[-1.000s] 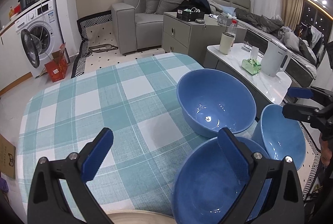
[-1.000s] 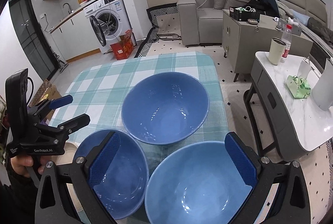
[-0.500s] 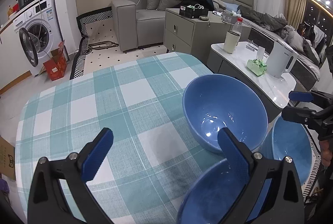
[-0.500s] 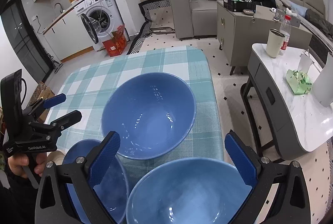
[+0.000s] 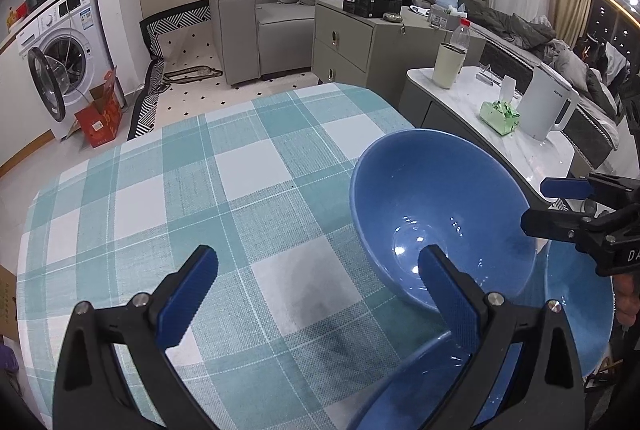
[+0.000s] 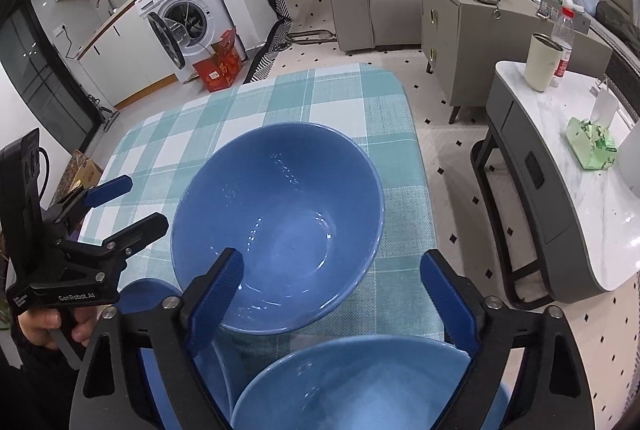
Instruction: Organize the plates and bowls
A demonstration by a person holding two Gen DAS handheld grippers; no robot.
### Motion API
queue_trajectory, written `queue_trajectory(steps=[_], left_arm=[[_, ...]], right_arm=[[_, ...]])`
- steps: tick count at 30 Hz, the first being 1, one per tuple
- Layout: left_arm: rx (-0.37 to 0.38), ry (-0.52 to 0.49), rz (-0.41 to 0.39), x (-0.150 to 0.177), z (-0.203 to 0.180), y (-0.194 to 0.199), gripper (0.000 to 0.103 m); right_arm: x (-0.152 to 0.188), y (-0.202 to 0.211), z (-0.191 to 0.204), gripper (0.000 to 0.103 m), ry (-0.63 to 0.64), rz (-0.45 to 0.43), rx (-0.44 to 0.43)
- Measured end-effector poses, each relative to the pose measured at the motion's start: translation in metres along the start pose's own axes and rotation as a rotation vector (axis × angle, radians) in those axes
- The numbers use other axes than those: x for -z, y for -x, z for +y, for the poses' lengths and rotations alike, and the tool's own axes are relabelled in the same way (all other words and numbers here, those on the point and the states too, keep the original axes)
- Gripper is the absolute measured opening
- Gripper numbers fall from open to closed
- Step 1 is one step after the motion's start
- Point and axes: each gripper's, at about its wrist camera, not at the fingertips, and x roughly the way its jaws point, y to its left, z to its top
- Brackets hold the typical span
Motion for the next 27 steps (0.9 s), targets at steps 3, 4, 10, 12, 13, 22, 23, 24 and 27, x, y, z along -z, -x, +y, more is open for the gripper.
queue_trajectory(steps=[3,4,10,12,13,22,23,24,27], left_arm=[[0.008,0.004,0.008,0.000,0.000,-0.005,0.101],[0.012,0.003,0.010,0.001,0.000,-0.006,0.101],[0.011,-0.027,0.022,-0.003,-0.005,-0.010,0.098],[0.020,-0.040,0.027,-0.004,-0.008,-0.011,0.095],[0.024,-0.046,0.032,-0.004,-0.009,-0.012,0.090],[0.069,-0.066,0.073,-0.003,-0.011,-0.020,0.048],[0.077,-0.070,0.074,-0.003,-0.013,-0.020,0.043],[0.082,-0.077,0.072,-0.003,-0.014,-0.019,0.041],[0.085,-0.095,0.076,-0.003,-0.018,-0.020,0.033]], right_arm=[[0.000,-0.007,-0.002,0.073,-0.014,0.021,-0.006],[0.000,-0.010,-0.002,0.072,-0.014,0.028,-0.012],[0.001,-0.019,-0.006,0.061,-0.018,0.053,-0.027],[0.001,-0.021,-0.007,0.058,-0.015,0.057,-0.028],[0.002,-0.021,-0.007,0.057,-0.013,0.057,-0.032],[0.004,-0.023,-0.006,0.044,-0.005,0.059,-0.036],[0.004,-0.024,-0.006,0.039,-0.005,0.062,-0.038],[0.005,-0.025,-0.005,0.037,-0.003,0.067,-0.037],[0.006,-0.028,-0.003,0.033,0.008,0.072,-0.030]])
